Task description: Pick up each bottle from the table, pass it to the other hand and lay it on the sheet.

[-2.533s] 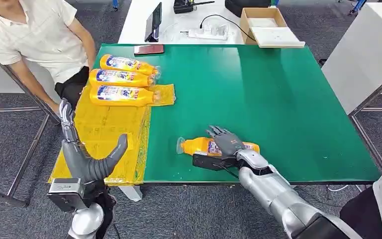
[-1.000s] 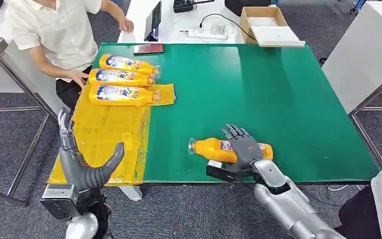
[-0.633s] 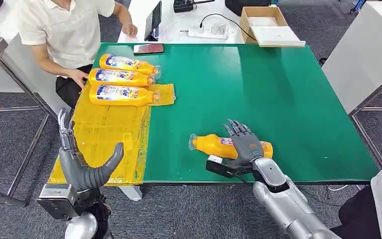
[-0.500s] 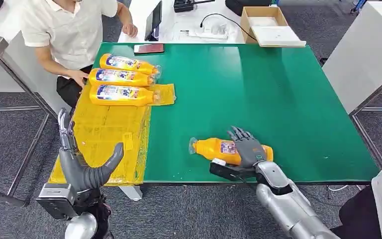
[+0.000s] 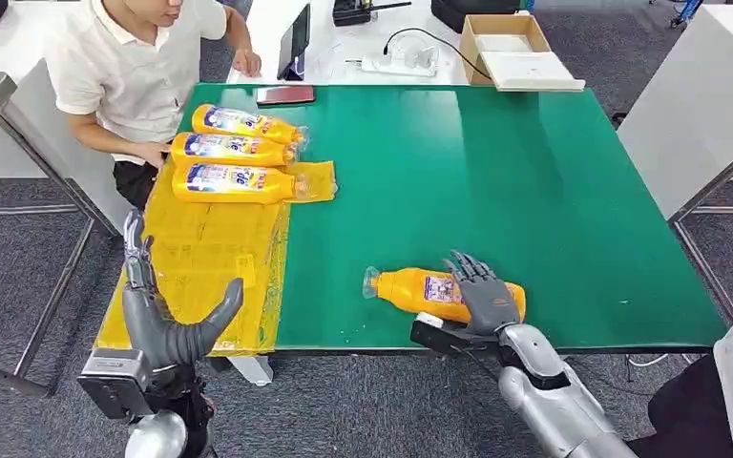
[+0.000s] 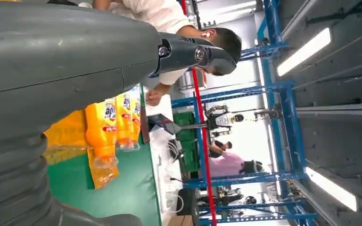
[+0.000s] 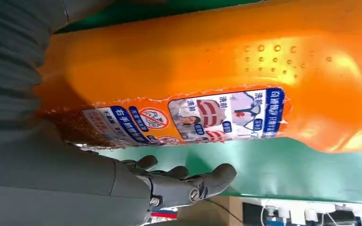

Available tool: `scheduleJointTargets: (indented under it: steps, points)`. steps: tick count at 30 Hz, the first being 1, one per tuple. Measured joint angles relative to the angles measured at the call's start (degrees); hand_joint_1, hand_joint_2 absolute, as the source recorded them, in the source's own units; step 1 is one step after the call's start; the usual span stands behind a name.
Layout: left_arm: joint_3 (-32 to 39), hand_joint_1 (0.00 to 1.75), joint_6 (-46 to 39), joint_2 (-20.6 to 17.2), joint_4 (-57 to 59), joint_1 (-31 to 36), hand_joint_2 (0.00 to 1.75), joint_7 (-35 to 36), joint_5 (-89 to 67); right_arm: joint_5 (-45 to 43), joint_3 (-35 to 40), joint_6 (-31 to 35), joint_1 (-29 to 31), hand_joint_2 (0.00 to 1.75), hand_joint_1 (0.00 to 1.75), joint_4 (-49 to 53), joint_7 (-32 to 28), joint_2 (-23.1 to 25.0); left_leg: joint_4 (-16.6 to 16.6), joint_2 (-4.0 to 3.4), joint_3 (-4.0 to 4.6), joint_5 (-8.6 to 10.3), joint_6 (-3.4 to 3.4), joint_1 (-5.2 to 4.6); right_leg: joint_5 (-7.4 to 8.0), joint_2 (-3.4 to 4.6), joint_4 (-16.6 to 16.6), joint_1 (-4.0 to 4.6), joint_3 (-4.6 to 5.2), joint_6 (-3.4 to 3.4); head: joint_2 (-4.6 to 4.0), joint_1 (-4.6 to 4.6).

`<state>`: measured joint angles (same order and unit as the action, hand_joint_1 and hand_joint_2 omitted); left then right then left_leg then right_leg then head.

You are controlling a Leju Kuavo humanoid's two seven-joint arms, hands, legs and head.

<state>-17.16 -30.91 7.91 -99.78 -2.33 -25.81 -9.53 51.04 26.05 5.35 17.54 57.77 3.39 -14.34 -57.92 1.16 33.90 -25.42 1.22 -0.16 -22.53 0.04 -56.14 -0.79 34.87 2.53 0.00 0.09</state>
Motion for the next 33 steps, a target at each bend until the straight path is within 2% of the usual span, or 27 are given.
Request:
scheduleJointTargets:
  steps: [5, 6, 7, 8, 15, 17, 19, 20, 27, 28, 30, 33]
  points:
    - [0.0, 0.0, 0.07, 0.0, 0.0, -0.35, 1.75, 0.09, -0.33, 0.48, 0.0, 0.0, -0.62, 1.75, 0.02, 1.05, 0.57, -0.59, 0.0, 0.0, -0.03, 0.0, 0.0, 0.0, 0.0, 0.0, 0.0, 0.0, -0.01, 0.0, 0.0, 0.0]
    - [0.0, 0.0, 0.07, 0.0, 0.0, -0.36, 1.75, 0.09, -0.35, 0.5, 0.0, 0.0, -0.69, 1.75, 1.31, 1.14, 0.61, -0.66, 0.0, 0.0, -0.03, 0.0, 0.0, 0.0, 0.0, 0.0, 0.0, 0.0, -0.02, 0.0, 0.0, 0.0]
    - [0.0, 0.0, 0.07, 0.0, 0.0, -0.38, 1.75, 0.09, -0.44, 0.59, 0.0, 0.0, -0.79, 1.75, 1.69, 1.26, 0.7, -0.74, 0.0, 0.0, -0.03, 0.0, 0.0, 0.0, 0.0, 0.0, 0.0, 0.0, -0.02, 0.0, 0.0, 0.0]
    - [0.0, 0.0, 0.15, 0.0, -0.02, -0.41, 1.75, 0.15, -0.5, 0.91, 0.0, 0.0, -0.86, 1.75, 1.75, 1.42, 0.85, -0.83, 0.0, 0.0, -0.04, 0.0, 0.0, 0.0, 0.0, 0.0, 0.0, 0.0, -0.02, 0.0, -0.02, 0.02]
    - [0.04, 0.0, 2.3, -0.02, -0.07, -0.54, 1.75, 1.42, 0.88, 0.5, -0.64, -1.55, -2.47, 1.75, 1.73, 3.21, 1.2, -2.6, 0.0, 0.0, -0.06, -0.01, 0.02, 0.0, 0.0, 0.0, 0.01, 0.0, -0.04, 0.0, 0.0, 0.0]
    - [0.07, 0.0, 2.73, -0.07, -0.05, -0.53, 1.75, 1.62, 1.4, 0.31, -1.07, -1.83, -2.73, 1.75, 1.61, 3.26, 1.22, -3.01, 0.0, 0.03, -0.07, -0.02, 0.03, -0.01, 0.0, -0.01, 0.01, 0.0, -0.07, 0.0, 0.0, 0.02]
    - [0.09, 0.0, 2.89, -0.09, -0.07, -0.51, 1.75, 1.64, 1.49, 0.17, -1.46, -2.05, -2.87, 1.75, 1.61, 3.26, 1.27, -3.34, 0.0, 0.02, -0.08, -0.02, 0.04, -0.01, 0.0, 0.0, 0.01, 0.0, -0.08, 0.0, -0.02, 0.0]
    - [0.09, 0.0, 2.91, -0.09, -0.07, -0.51, 1.75, 1.64, 1.49, 0.0, -1.64, -2.08, -2.95, 1.75, 1.54, 3.26, 1.38, -3.5, 0.0, 0.01, -0.1, -0.02, 0.04, -0.01, 0.0, 0.0, 0.01, 0.0, -0.07, 0.0, -0.02, 0.02]
    - [0.13, 0.0, 3.28, -0.2, -0.07, -0.52, 1.75, 1.9, 1.95, -1.1, -3.63, -2.23, -4.99, 1.75, 1.64, 3.61, 1.92, -4.37, 0.0, 0.05, -0.22, -0.09, 0.13, -0.01, -0.11, -0.02, 0.03, 0.0, -0.18, 0.15, 0.0, 0.0]
    - [0.13, 0.0, 3.3, -0.22, -0.04, -0.52, 1.75, 1.92, 2.1, -1.18, -4.05, -2.21, -5.3, 1.75, 1.64, 3.71, 1.92, -4.44, 0.0, 0.05, -0.29, -0.13, 0.18, -0.01, -0.14, -0.02, 0.03, 0.0, -0.24, 0.16, 0.0, 0.0]
    - [0.13, 0.0, 3.34, -0.33, -0.04, -0.52, 1.75, 1.92, 2.41, -1.29, -5.0, -2.21, -5.96, 1.75, 1.75, 3.98, 1.9, -4.63, 0.0, 0.05, -0.47, -0.19, 0.22, -0.01, -0.23, -0.01, 0.07, 0.0, -0.33, 0.23, -0.02, 0.0]
    - [0.17, 0.0, 3.43, -0.37, -0.04, -0.5, 1.75, 1.95, 2.58, -1.62, -6.23, -2.21, -6.81, 1.75, 1.75, 4.13, 1.88, -4.79, 0.03, 0.07, -0.83, -0.39, 0.32, 0.0, -0.42, -0.01, 0.22, 0.01, -0.32, 0.29, -0.02, 0.02]
